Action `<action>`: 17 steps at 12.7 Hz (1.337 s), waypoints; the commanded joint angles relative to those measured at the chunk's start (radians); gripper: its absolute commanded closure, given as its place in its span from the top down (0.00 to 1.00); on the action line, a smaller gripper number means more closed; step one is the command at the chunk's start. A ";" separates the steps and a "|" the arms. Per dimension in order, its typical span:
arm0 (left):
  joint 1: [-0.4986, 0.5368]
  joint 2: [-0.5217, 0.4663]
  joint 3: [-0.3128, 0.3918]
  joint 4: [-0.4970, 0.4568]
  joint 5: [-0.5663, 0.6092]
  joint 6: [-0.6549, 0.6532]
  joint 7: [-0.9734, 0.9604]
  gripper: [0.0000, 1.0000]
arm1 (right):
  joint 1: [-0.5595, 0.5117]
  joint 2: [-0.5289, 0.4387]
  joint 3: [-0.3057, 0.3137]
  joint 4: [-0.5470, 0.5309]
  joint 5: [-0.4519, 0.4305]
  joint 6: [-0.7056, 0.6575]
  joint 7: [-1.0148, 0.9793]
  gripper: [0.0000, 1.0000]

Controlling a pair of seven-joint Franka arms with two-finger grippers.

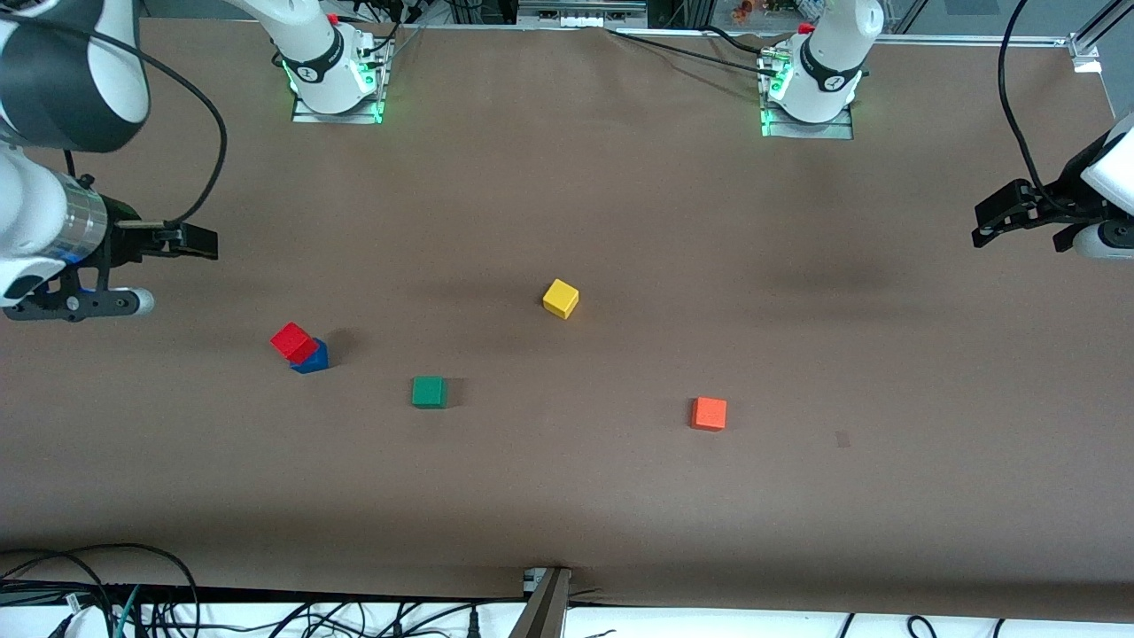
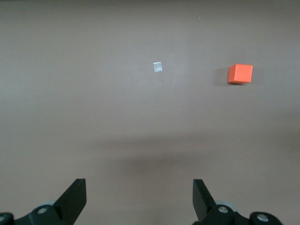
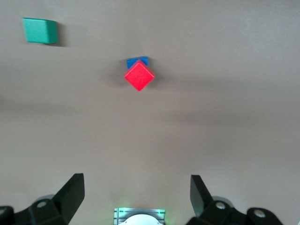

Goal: Pass red block to right arm, stack on blue

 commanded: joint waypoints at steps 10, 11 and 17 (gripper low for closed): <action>-0.002 0.016 0.002 0.032 -0.018 -0.029 0.001 1.00 | -0.243 -0.269 0.185 -0.181 -0.033 -0.019 0.012 1.00; -0.002 0.016 0.002 0.032 -0.018 -0.029 0.001 1.00 | -0.244 -0.269 0.196 -0.181 -0.043 -0.031 0.008 1.00; -0.002 0.016 0.002 0.032 -0.018 -0.034 0.001 1.00 | -0.224 -0.252 0.216 -0.167 -0.133 -0.029 -0.077 1.00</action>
